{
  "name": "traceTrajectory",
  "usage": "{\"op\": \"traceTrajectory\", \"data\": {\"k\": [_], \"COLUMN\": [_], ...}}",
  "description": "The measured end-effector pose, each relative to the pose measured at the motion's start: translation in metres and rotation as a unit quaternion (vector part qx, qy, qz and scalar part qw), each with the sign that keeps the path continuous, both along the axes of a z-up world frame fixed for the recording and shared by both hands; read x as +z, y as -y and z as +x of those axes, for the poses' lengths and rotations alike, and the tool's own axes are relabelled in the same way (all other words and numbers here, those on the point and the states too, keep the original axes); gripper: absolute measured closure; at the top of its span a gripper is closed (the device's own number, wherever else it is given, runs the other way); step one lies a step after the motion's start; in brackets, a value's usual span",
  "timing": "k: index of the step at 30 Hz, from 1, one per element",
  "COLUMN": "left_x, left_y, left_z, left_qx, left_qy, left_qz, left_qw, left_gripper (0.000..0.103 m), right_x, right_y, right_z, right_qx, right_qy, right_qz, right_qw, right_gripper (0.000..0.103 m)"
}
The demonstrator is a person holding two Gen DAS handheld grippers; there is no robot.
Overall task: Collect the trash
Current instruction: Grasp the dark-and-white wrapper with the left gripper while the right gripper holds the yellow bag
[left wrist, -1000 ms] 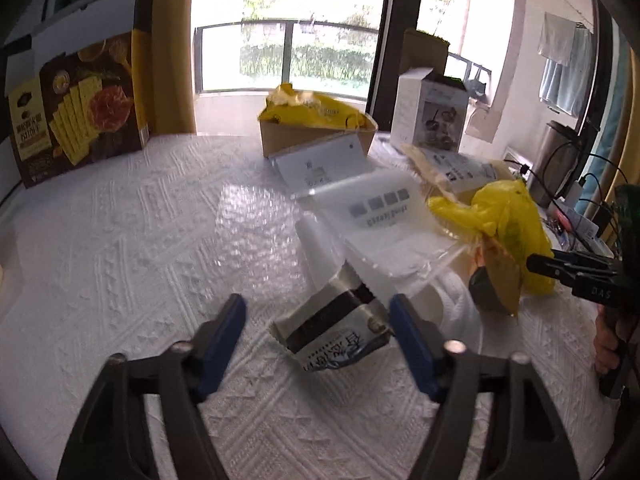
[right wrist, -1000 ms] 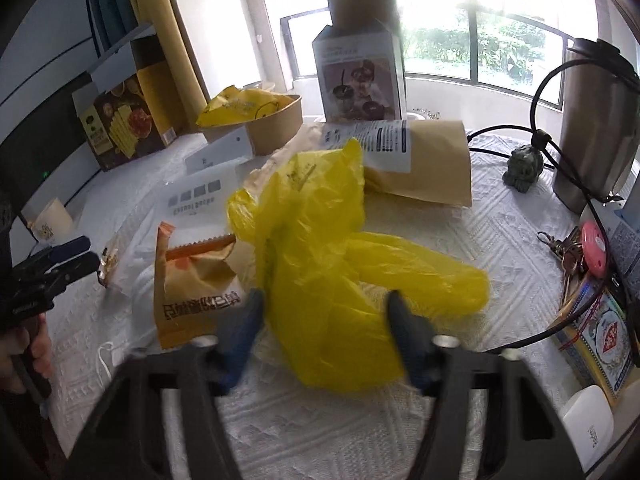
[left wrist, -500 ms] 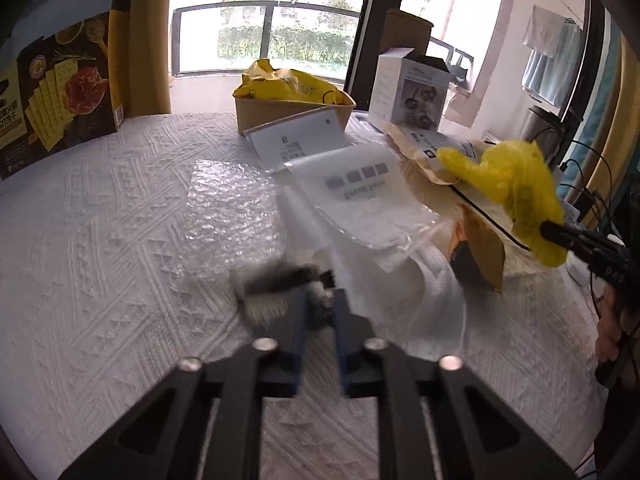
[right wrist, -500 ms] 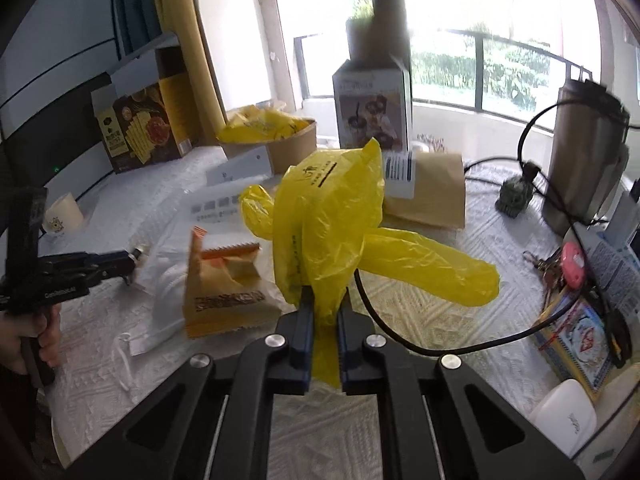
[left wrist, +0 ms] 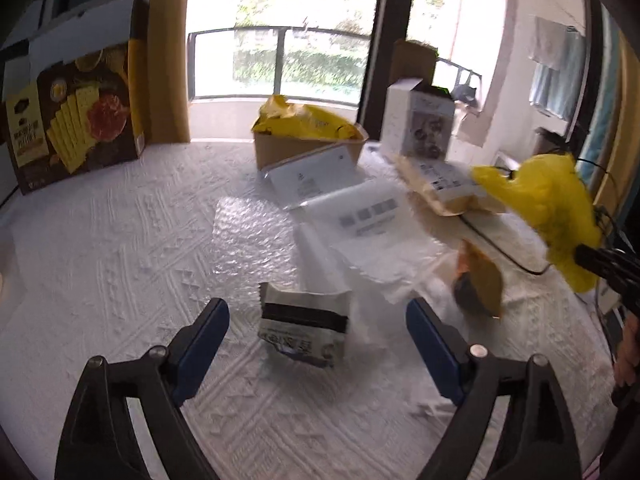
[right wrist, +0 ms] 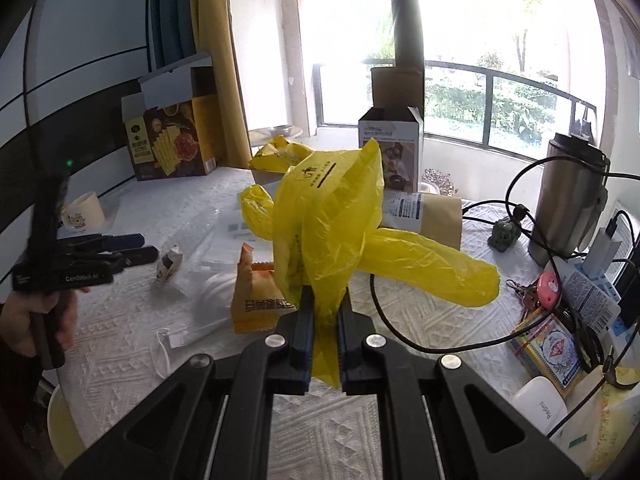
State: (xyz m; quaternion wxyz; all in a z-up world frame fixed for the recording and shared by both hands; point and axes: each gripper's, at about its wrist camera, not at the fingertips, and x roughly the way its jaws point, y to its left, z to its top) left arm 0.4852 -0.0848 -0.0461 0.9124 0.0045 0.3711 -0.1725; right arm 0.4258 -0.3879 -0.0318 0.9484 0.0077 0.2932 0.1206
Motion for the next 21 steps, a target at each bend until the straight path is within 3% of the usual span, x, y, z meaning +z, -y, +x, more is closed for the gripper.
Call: {"op": "traceTrajectory", "data": {"k": [6, 9, 11, 12, 15, 18, 21], "left_x": [-0.024, -0.032, -0.034, -0.033, -0.031, -0.026, -0.017], "left_y": [-0.001, -0.003, -0.002, -0.002, -0.002, -0.001, 0.003], "left_z": [0.026, 0.029, 0.024, 0.022, 0.015, 0.005, -0.008], "left_qx": [-0.009, -0.018, -0.018, -0.022, -0.029, -0.030, -0.033], "left_qy": [-0.059, -0.074, -0.069, -0.068, -0.064, -0.057, -0.046], "left_qz": [0.012, -0.005, 0.005, 0.003, 0.001, 0.005, 0.015], "left_qw": [0.9981, 0.9971, 0.9975, 0.9975, 0.9975, 0.9979, 0.9983], "left_gripper": [0.013, 0.015, 0.050, 0.059, 0.068, 0.084, 0.084], "right_x": [0.001, 0.002, 0.003, 0.003, 0.004, 0.006, 0.011], "right_y": [0.004, 0.006, 0.007, 0.007, 0.005, 0.002, -0.001], "right_z": [0.000, -0.001, -0.004, -0.005, -0.010, -0.016, -0.023], "right_qx": [0.002, 0.002, 0.003, 0.003, 0.007, 0.013, 0.016], "right_qy": [0.003, 0.005, 0.007, 0.008, 0.010, 0.015, 0.017], "right_qz": [0.006, 0.010, 0.011, 0.012, 0.014, 0.013, 0.011], "right_qw": [1.000, 1.000, 1.000, 1.000, 1.000, 1.000, 1.000], "right_gripper": [0.094, 0.094, 0.094, 0.094, 0.094, 0.094, 0.094]}}
